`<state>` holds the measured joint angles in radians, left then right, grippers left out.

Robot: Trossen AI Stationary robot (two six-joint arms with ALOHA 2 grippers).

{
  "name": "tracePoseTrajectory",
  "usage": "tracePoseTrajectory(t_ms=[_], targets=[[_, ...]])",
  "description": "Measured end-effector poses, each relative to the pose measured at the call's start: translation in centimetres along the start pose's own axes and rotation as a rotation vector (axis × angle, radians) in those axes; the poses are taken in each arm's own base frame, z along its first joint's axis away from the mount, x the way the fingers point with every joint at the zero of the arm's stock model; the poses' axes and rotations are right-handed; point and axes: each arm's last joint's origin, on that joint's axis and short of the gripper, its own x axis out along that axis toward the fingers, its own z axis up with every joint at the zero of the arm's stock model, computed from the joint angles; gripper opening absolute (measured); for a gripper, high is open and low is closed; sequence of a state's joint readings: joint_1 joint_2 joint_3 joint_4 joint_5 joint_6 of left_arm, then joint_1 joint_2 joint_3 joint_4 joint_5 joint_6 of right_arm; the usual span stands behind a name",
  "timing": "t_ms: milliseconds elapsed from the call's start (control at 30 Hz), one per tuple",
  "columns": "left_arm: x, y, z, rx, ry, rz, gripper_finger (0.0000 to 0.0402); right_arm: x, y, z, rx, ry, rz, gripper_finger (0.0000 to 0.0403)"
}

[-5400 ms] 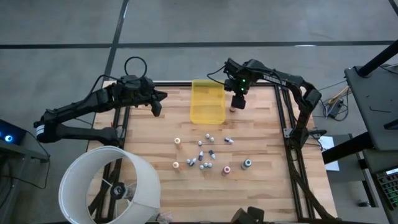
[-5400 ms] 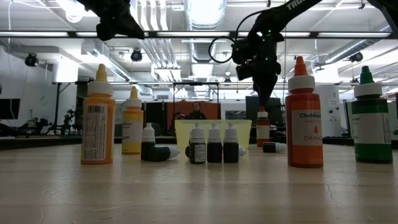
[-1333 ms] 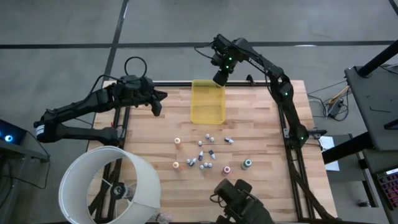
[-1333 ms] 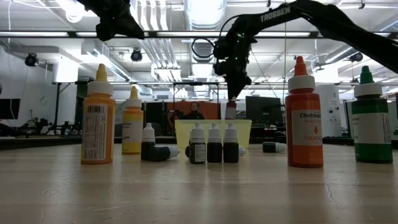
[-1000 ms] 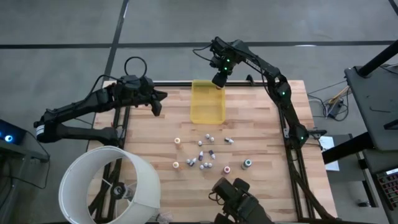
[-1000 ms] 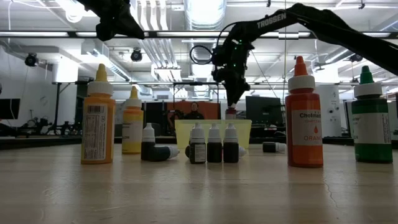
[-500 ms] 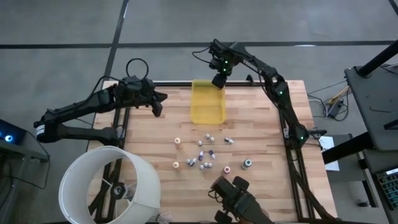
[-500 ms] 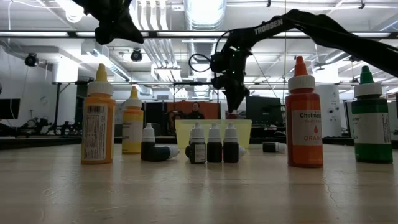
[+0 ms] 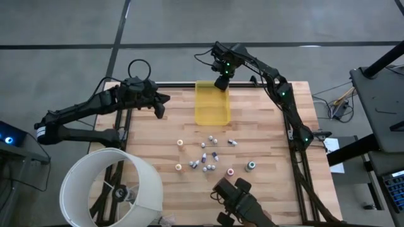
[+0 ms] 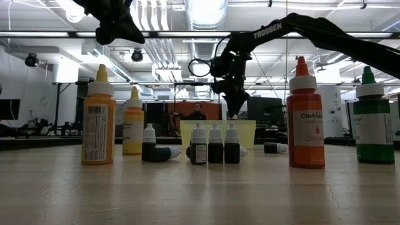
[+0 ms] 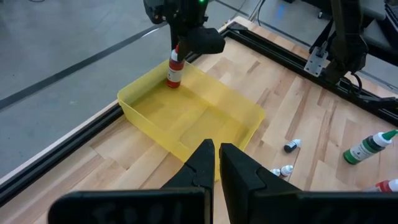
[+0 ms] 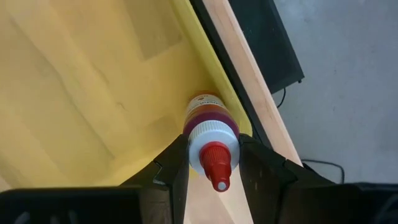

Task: Pick & Place food coloring
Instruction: Put the large red food coloring bottle into the yellow container

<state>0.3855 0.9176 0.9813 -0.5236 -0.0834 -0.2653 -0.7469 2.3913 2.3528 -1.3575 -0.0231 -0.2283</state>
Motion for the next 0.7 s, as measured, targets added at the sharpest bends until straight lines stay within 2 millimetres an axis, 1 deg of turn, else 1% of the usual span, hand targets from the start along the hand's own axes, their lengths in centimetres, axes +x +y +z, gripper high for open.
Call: tracePoseTrajectory(t_ms=[200,467,700], targets=[[0.01,0.0,-0.01,0.0,0.001,0.0,0.0,0.0,-0.01,0.02,0.0,-0.002,-0.001,0.0113],[0.0,0.0,0.0,0.0,0.0,-0.001,0.0,-0.02,-0.03,0.03,-0.004,-0.004,-0.002,0.0147],[0.01,-0.04,-0.02,-0.005,0.005,-0.015,0.0,-0.02,-0.15,0.02,0.001,-0.006,-0.002,0.0163]])
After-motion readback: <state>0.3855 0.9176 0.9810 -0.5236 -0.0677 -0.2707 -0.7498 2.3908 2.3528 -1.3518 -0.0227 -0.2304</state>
